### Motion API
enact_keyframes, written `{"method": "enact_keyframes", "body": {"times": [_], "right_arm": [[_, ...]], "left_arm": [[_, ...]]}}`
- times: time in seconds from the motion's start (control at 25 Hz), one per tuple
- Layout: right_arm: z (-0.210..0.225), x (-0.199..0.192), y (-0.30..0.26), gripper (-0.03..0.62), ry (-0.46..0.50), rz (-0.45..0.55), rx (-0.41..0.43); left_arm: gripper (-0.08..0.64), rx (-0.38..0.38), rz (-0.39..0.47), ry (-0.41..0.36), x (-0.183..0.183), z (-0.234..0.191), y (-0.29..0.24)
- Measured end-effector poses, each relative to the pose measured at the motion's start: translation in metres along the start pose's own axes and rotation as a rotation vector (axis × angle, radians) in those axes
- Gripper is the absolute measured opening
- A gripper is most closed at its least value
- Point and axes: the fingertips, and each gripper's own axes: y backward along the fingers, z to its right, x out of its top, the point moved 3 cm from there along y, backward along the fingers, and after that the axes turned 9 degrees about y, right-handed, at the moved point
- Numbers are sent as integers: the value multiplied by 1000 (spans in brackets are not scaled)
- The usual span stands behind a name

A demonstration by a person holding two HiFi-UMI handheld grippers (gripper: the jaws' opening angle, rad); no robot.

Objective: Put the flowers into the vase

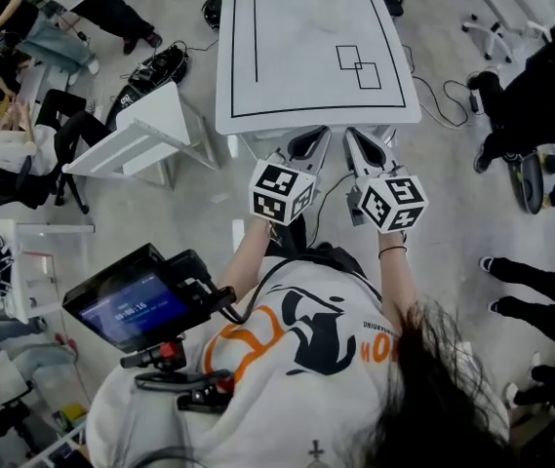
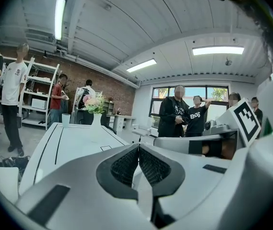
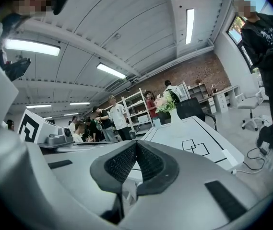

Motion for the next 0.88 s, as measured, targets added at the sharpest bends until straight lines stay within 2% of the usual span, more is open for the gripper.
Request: {"method": "enact_keyframes", "body": {"times": [0.88], "right_arm": [[0,5,18,14,27,18,0]], "left_arm": [[11,-12,8,-12,1,17,-1]]}}
